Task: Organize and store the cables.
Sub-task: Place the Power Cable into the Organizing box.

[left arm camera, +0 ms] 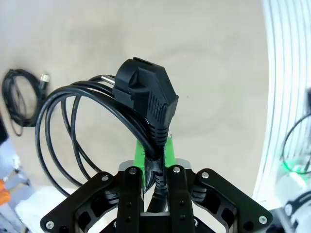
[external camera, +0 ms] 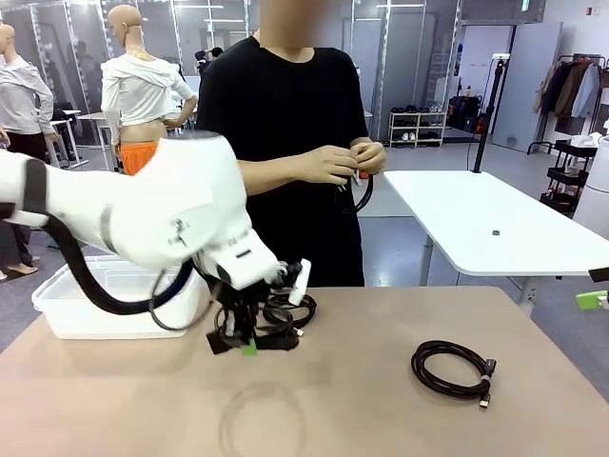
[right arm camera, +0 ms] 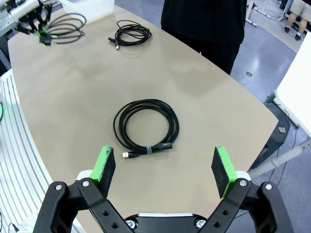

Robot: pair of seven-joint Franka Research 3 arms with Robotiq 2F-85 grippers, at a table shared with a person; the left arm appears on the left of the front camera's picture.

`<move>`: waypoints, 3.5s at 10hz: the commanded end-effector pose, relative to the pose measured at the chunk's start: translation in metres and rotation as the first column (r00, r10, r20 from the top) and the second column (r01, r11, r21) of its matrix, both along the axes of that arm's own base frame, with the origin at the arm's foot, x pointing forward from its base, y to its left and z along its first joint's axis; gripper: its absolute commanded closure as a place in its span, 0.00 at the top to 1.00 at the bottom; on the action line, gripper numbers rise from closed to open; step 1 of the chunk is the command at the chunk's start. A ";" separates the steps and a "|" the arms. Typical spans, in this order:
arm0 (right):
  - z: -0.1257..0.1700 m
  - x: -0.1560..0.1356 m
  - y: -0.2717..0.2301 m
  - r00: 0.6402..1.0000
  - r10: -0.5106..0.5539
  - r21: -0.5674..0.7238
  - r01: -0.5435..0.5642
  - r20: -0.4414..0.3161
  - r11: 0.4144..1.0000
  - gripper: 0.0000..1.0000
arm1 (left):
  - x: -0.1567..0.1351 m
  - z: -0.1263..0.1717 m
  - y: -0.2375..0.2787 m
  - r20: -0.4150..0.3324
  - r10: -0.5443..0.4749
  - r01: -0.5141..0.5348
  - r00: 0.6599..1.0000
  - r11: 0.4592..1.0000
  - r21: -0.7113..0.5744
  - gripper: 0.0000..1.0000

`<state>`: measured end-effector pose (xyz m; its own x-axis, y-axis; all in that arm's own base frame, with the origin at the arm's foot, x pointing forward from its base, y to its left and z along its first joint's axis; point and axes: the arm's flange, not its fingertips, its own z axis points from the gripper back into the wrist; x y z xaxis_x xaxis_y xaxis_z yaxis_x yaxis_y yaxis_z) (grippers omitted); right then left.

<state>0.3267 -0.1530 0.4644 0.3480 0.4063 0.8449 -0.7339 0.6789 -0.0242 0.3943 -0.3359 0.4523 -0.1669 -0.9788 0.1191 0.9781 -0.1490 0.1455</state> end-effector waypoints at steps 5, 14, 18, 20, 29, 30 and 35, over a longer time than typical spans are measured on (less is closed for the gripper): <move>0.000 -0.002 0.003 1.000 -0.014 0.002 0.014 -0.014 1.000 1.00 | -0.008 0.032 0.020 0.069 -0.067 0.068 0.995 0.998 -0.006 0.00; 0.000 -0.002 0.003 1.000 -0.014 0.002 0.014 -0.014 1.000 1.00 | 0.051 0.039 0.103 0.261 -0.093 0.123 0.961 0.987 -0.099 0.17; 0.000 -0.002 0.003 1.000 -0.014 0.002 0.014 -0.014 1.000 1.00 | 0.088 0.047 0.210 0.352 -0.151 0.184 0.924 0.981 -0.060 0.17; 0.000 -0.002 0.003 1.000 -0.014 0.002 0.014 -0.014 1.000 1.00 | 0.113 0.040 0.262 0.405 -0.091 0.118 0.910 0.992 -0.042 0.17; 0.000 -0.002 0.003 1.000 -0.014 0.002 0.014 -0.014 1.000 1.00 | 0.188 -0.008 0.327 0.255 -0.008 0.012 0.967 1.000 -0.015 0.17; 0.000 -0.002 0.003 1.000 -0.014 0.002 0.014 -0.014 1.000 1.00 | 0.189 -0.009 0.325 0.237 -0.013 0.017 0.971 1.000 -0.015 0.17; 0.000 -0.002 0.003 1.000 -0.014 0.002 0.014 -0.014 1.000 1.00 | 0.189 -0.008 0.323 0.212 0.027 -0.021 0.977 0.999 -0.027 1.00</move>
